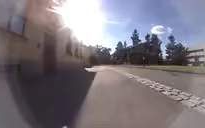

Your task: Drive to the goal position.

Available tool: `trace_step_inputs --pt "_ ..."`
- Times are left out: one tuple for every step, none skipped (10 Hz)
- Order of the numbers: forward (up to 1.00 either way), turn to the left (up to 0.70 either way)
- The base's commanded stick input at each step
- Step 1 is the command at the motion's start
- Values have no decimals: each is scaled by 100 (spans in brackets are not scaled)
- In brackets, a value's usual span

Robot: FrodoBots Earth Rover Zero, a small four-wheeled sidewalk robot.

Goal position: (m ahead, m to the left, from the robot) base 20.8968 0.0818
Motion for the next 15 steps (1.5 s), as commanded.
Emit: trace_step_inputs --pt "100 0" --pt "100 0" --pt "100 0" --pt "100 0" --pt "100 0" --pt "100 0" --pt "100 0" --pt "100 0" --pt "100 0" --pt "100 0" --pt "100 0" --pt "100 0" --pt "100 0" --pt "100 0" --pt "100 0"
